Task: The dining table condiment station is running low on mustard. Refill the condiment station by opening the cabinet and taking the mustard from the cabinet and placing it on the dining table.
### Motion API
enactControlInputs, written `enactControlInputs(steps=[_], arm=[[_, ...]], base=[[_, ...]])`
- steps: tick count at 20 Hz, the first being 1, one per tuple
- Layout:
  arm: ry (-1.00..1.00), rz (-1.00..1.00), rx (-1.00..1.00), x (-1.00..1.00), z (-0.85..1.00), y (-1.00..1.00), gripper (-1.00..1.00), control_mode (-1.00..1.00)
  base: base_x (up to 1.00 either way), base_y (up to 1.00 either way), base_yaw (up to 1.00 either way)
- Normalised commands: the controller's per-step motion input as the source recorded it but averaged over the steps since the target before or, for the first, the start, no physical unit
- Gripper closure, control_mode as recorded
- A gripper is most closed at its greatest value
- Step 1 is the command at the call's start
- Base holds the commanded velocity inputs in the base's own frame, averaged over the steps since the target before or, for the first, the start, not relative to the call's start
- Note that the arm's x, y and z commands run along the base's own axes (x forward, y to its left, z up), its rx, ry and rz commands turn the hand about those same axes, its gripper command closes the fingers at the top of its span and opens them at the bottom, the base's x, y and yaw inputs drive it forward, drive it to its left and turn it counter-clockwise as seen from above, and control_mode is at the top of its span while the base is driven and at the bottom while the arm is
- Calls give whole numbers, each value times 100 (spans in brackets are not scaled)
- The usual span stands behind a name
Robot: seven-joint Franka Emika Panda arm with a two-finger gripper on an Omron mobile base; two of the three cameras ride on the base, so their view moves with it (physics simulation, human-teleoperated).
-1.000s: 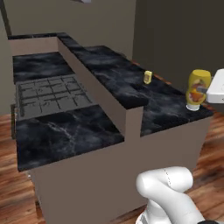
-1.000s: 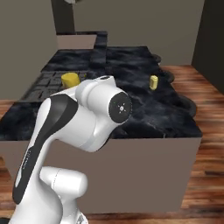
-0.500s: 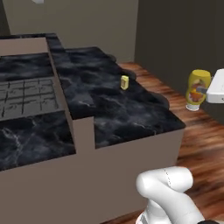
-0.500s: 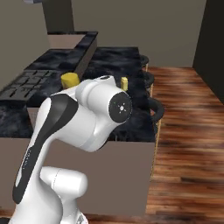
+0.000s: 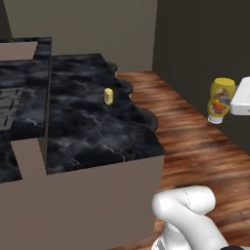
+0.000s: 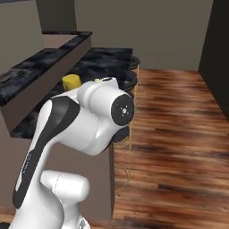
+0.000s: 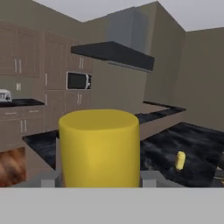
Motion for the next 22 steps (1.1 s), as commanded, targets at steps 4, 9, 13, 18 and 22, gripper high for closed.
enactControlInputs(steps=[4,9,13,18,22], arm=[[0,0,0,0,0,0,100,100],[0,0,0,0,0,0,100,100],[0,0,0,0,0,0,100,100],[0,0,0,0,0,0,100,100],[0,0,0,0,0,0,100,100]], base=[[43,-100,30],[49,-100,37],[57,-100,44],[65,-93,49],[72,-82,53]])
